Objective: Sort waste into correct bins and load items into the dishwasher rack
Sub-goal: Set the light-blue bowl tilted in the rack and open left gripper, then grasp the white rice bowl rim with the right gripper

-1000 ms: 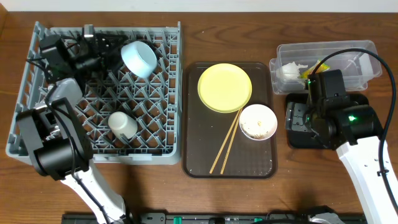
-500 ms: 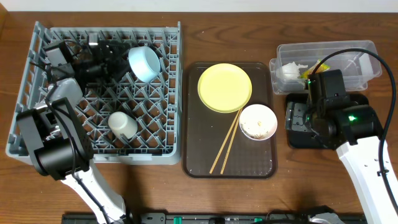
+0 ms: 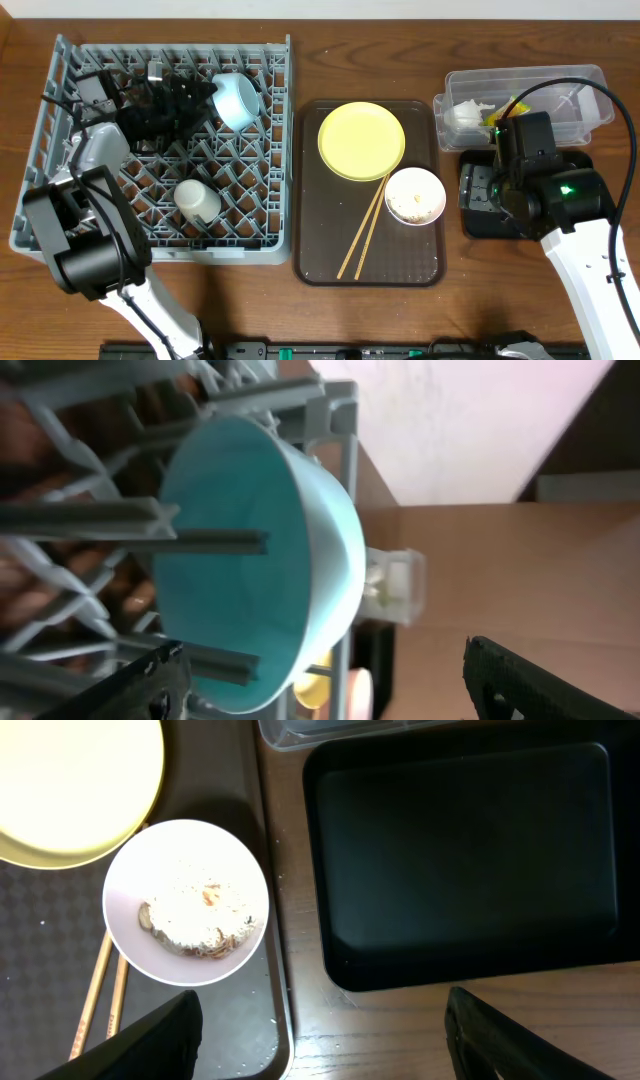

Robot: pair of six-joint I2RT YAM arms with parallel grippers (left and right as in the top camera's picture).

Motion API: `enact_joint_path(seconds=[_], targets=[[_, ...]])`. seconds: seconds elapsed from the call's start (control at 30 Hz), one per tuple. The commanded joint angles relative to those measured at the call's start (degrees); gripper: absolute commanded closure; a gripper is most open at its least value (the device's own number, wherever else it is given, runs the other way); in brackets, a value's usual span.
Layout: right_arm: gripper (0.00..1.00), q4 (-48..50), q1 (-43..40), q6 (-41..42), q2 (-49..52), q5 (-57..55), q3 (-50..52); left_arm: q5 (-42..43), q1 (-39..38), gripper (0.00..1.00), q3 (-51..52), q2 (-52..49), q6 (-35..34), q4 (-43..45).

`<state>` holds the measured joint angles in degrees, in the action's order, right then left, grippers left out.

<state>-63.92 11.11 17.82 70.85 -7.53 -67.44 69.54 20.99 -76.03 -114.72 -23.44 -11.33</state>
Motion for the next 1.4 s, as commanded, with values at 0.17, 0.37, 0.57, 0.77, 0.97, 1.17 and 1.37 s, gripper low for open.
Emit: enact_joint_path(seconds=[0.17,0.37,0.57,0.77,0.97,1.17,1.37], targets=[[0.23,0.5,-0.4,0.6,-0.4,-0.6,-0.9,-9.7,0.7,0.11,0.5,9.9,3.3,-1.4],[0.17,5.0,-0.4,0.6,-0.4,-0.1,-0.8,-21.5,-0.3,0.11,0.5,18.4,10.6,-16.2],[0.18,11.0,-0.1,0.5,0.4,7.4,-0.8,-42.9,-4.0,0.11,0.5,26.4,13.6,-35.6],[0.23,11.2,2.8,-6.6,4.7,16.8,-0.7,-53.6,-9.9,0.11,0.5,31.1,13.5,-49.2],[0.29,10.2,8.8,-7.6,12.3,17.2,-0.7,-63.6,-16.2,0.11,0.6,32.0,10.7,-58.8],[0.47,11.4,14.6,-4.7,19.6,14.3,-0.7,-66.2,-21.9,0.11,2.3,32.3,8.5,-61.9],[0.48,12.2,18.1,-1.6,25.7,10.8,-0.7,-66.2,-28.0,0.11,3.8,34.6,8.3,-62.0]])
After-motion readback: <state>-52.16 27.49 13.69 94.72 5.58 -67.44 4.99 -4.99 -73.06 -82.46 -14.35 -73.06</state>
